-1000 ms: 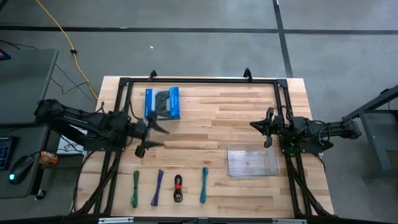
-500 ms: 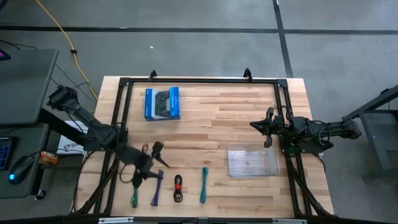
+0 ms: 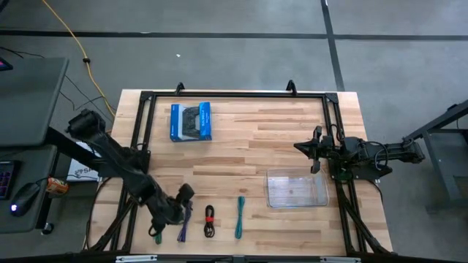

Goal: Pick and place USB-C Cables
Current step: Put the purple charger cable into the transparent bin

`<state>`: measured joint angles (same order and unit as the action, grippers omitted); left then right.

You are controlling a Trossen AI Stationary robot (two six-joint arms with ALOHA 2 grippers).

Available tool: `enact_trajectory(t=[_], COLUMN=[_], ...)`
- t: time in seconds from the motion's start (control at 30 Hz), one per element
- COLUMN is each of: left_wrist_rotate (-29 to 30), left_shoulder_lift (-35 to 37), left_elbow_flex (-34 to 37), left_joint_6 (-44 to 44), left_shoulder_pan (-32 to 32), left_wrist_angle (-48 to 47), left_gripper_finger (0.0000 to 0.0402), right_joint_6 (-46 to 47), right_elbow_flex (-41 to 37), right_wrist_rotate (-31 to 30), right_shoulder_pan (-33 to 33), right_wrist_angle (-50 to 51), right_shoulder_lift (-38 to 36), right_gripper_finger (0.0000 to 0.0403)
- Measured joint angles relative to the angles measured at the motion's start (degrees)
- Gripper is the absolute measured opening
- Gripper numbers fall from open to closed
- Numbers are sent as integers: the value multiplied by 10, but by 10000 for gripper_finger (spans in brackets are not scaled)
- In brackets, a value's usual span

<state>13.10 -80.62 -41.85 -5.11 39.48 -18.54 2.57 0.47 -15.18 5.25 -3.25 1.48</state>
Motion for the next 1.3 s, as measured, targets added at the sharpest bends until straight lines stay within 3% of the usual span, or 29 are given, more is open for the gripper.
enact_trajectory(t=[0.4, 0.73, 1.1, 1.3], left_wrist_rotate=[13, -19, -16, -6], left_shoulder_lift=[-95, -181, -196, -197], left_elbow_flex=[-32, -113, -115, -115], left_joint_6=[-101, -134, -232, -355], left_shoulder_pan=[31, 13, 11, 11], left_wrist_angle=[-11, -155, -145, -139], left_gripper_finger=[209, 209, 209, 209], right_joint_6=[0, 0, 0, 0], right_elbow_flex=[0, 0, 0, 0], right_wrist_rotate=[0, 0, 0, 0], right_shoulder_pan=[0, 0, 0, 0], right_wrist_angle=[0, 0, 0, 0], right_shoulder_lift=[0, 0, 0, 0], right_gripper_finger=[0, 0, 0, 0])
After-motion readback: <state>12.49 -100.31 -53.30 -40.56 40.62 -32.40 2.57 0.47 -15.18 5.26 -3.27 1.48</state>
